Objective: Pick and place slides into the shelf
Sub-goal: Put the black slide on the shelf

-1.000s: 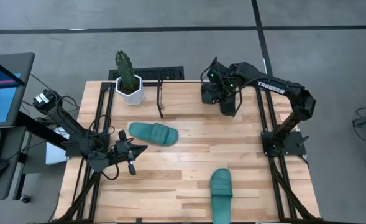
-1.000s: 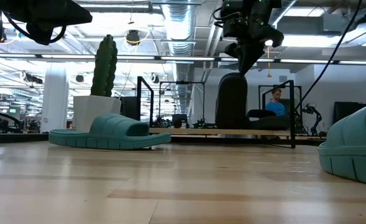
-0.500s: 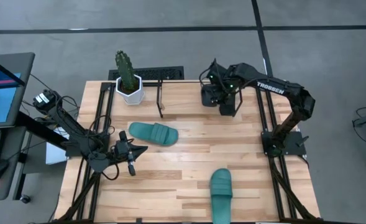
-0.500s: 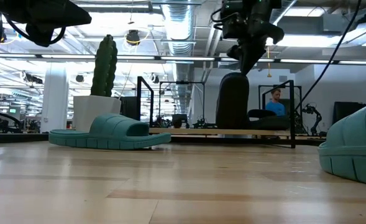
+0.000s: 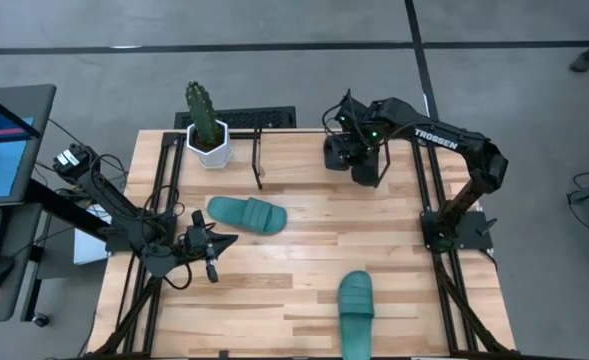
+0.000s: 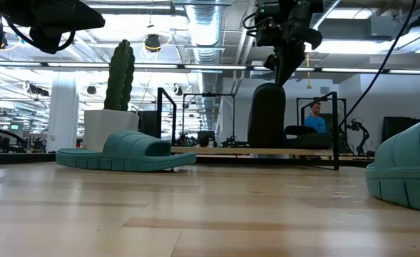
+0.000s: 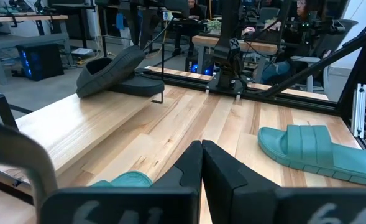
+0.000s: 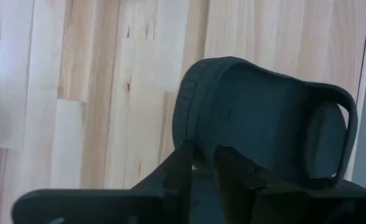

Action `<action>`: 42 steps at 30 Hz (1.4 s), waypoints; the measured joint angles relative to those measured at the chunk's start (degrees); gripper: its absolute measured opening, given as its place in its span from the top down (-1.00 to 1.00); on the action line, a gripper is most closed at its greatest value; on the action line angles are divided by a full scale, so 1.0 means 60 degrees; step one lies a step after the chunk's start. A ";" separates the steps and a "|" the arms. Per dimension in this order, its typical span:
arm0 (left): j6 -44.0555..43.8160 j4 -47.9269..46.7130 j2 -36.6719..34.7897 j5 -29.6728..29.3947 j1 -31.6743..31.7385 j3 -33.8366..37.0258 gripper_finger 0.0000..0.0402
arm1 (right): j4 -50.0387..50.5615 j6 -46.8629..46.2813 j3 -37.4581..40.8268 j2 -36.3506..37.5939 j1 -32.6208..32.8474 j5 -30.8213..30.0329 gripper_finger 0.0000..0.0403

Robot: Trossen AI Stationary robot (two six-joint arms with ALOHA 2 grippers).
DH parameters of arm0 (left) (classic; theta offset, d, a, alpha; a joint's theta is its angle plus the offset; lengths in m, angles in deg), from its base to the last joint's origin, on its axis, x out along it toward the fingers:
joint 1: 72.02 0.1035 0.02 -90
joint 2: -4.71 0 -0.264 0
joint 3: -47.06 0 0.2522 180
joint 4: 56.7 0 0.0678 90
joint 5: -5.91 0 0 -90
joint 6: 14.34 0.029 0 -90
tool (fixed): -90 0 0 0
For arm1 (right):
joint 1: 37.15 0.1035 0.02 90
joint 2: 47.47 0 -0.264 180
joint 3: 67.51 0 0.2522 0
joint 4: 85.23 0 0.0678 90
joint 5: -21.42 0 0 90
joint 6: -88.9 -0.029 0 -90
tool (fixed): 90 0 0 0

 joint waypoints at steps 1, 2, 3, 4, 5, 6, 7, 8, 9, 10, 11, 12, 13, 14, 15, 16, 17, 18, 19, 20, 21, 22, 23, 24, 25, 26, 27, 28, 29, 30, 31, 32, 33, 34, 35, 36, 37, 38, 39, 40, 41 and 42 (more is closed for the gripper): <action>-0.0002 0.0000 0.0000 0.0000 0.0000 0.0000 1.00 | 0.0000 0.0000 0.0000 0.0000 0.0000 -0.0010 0.71; -0.0006 0.0000 0.0000 0.0000 0.0000 0.0000 1.00 | 0.0000 0.0000 0.0000 0.0000 0.0000 -0.0027 0.69; -0.0009 0.0000 0.0000 0.0000 0.0000 0.0000 1.00 | 0.0001 0.0000 0.0002 0.0000 -0.0002 -0.0041 0.67; -0.0013 0.0000 0.0000 -0.0002 0.0000 0.0000 1.00 | -0.0002 0.0000 0.0004 0.0000 -0.0004 -0.0062 0.66; -0.0017 0.0000 0.0000 -0.0003 0.0000 0.0000 1.00 | -0.0002 -0.0006 0.0004 0.0000 -0.0004 -0.0064 0.65; -0.0019 0.0000 0.0000 -0.0001 0.0000 0.0000 1.00 | 0.0000 -0.0051 0.0004 0.0000 -0.0007 -0.0066 0.64; -0.0020 0.0000 0.0000 -0.0004 0.0000 0.0000 1.00 | -0.0003 -0.0116 0.0004 0.0000 -0.0007 -0.0066 0.63; -0.0020 0.0002 0.0000 -0.0004 0.0000 0.0000 1.00 | 0.0001 -0.0160 0.0004 0.0000 -0.0006 -0.0066 0.63; -0.0023 0.0003 0.0000 -0.0004 0.0000 0.0000 1.00 | 0.0007 -0.0214 0.0004 0.0000 -0.0004 -0.0062 0.62; -0.0024 0.0000 0.0000 -0.0003 0.0000 0.0000 1.00 | 0.0007 -0.0236 0.0004 0.0000 -0.0004 -0.0062 0.62; -0.0024 0.0000 0.0000 -0.0004 0.0000 0.0000 1.00 | 0.0007 -0.0237 0.0004 0.0000 -0.0004 -0.0058 0.62; -0.0020 0.0004 0.0000 -0.0004 0.0000 0.0000 1.00 | 0.0013 -0.0236 0.0004 0.0000 -0.0004 -0.0058 0.62; -0.0024 0.0001 0.0000 -0.0001 0.0000 0.0000 1.00 | 0.0026 -0.0235 0.0004 0.0000 -0.0004 -0.0058 0.62; -0.0024 0.0001 0.0000 -0.0003 0.0000 0.0000 1.00 | 0.0028 -0.0232 0.0004 0.0000 -0.0004 -0.0057 0.62; -0.0022 0.0002 0.0000 -0.0004 0.0000 0.0000 1.00 | 0.0022 -0.0221 0.0004 0.0000 -0.0004 -0.0054 0.62; -0.0024 0.0001 0.0000 -0.0004 0.0000 0.0000 1.00 | 0.0022 -0.0186 0.0004 0.0000 0.0005 -0.0048 0.62; -0.0024 0.0004 0.0000 -0.0004 0.0000 0.0000 1.00 | 0.0006 -0.0186 0.0004 0.0000 0.0025 -0.0051 0.62; -0.0024 0.0002 0.0000 -0.0004 0.0000 0.0000 1.00 | -0.0041 -0.0191 0.0006 0.0000 0.0057 -0.0047 0.62; -0.0023 0.0000 0.0000 -0.0004 0.0000 0.0000 1.00 | -0.0108 -0.0225 0.0007 0.0000 0.0089 -0.0036 0.62; -0.0024 0.0000 0.0000 -0.0004 0.0000 0.0000 1.00 | -0.0178 -0.0254 0.0007 0.0000 0.0142 -0.0022 0.62; -0.0024 -0.0004 0.0000 -0.0004 0.0000 0.0000 1.00 | -0.0270 -0.0286 0.0007 0.0000 0.0217 -0.0018 0.62; -0.0024 -0.0023 0.0000 -0.0007 0.0004 0.0000 1.00 | -0.0375 -0.0291 0.0007 0.0000 0.0304 -0.0015 0.63; -0.0024 -0.0057 0.0000 -0.0005 0.0004 0.0000 1.00 | -0.0460 -0.0290 0.0007 0.0000 0.0425 -0.0011 0.66; -0.0024 -0.0079 0.0000 -0.0004 0.0004 0.0000 1.00 | -0.0487 -0.0234 0.0007 0.0000 0.0579 -0.0011 0.71; -0.0024 -0.0108 0.0000 -0.0005 0.0007 0.0000 1.00 | -0.0509 -0.0178 0.0007 -0.0058 0.0771 -0.0011 0.78; -0.0025 -0.0164 0.0000 -0.0005 0.0007 0.0000 1.00 | -0.0544 -0.0148 0.0000 -0.0162 0.0990 -0.0013 0.87; -0.0028 -0.0241 0.0000 -0.0004 0.0007 0.0000 1.00 | -0.0559 -0.0113 0.0002 -0.0306 0.1195 -0.0020 0.93; -0.0031 -0.0293 0.0000 -0.0007 0.0007 0.0000 1.00 | -0.0575 -0.0089 0.0031 -0.0468 0.1399 -0.0021 0.96; -0.0031 -0.0318 0.0000 -0.0007 0.0007 0.0000 1.00 | -0.0677 -0.0164 0.0081 -0.0643 0.1611 -0.0036 0.96; -0.0031 -0.0384 0.0000 -0.0007 0.0007 0.0000 1.00 | -0.0950 -0.0257 0.0149 -0.0812 0.1825 -0.0082 0.97; -0.0029 -0.0471 0.0000 -0.0007 0.0007 0.0000 1.00 | -0.1221 -0.0335 0.0226 -0.1010 0.2005 -0.0198 0.98; -0.0025 -0.0503 0.0004 -0.0017 0.0006 0.0004 1.00 | -0.1388 -0.0425 0.0313 -0.1236 0.2151 -0.0411 0.99; 0.0015 -0.0490 0.0004 -0.0034 0.0007 0.0004 1.00 | -0.1492 -0.0473 0.0345 -0.1511 0.2277 -0.0675 0.99; 0.0094 -0.0473 0.0004 -0.0046 0.0007 0.0004 1.00 | -0.1617 -0.0525 0.0358 -0.1789 0.2400 -0.0970 0.99; 0.0156 -0.0473 0.0004 -0.0052 0.0004 0.0004 1.00 | -0.1672 -0.0581 0.0361 -0.2041 0.2514 -0.1211 1.00; 0.0192 -0.0463 0.0004 -0.0055 0.0004 0.0004 1.00 | -0.1787 -0.0660 0.0361 -0.2262 0.2609 -0.1342 1.00; 0.0202 -0.0463 0.0004 -0.0055 0.0004 0.0004 1.00 | -0.1956 -0.0746 0.0361 -0.2444 0.2679 -0.1399 1.00; 0.0213 -0.0481 0.0004 -0.0054 0.0004 0.0004 1.00 | -0.2034 -0.0799 0.0360 -0.2611 0.2734 -0.1409 1.00; 0.0235 -0.0484 0.0004 -0.0047 0.0004 0.0004 1.00 | -0.2107 -0.0802 0.0356 -0.2798 0.2769 -0.1455 1.00; 0.0238 -0.0481 0.0004 -0.0021 0.0004 0.0004 1.00 | -0.2221 -0.0805 0.0357 -0.2948 0.2818 -0.1519 1.00; 0.0242 -0.0487 0.0004 -0.0018 0.0004 0.0004 1.00 | -0.2250 -0.0813 0.0359 -0.3062 0.2861 -0.1579 1.00; 0.0242 -0.0488 0.0004 -0.0018 0.0004 0.0004 1.00 | -0.2260 -0.0863 0.0358 -0.3157 0.2894 -0.1663 1.00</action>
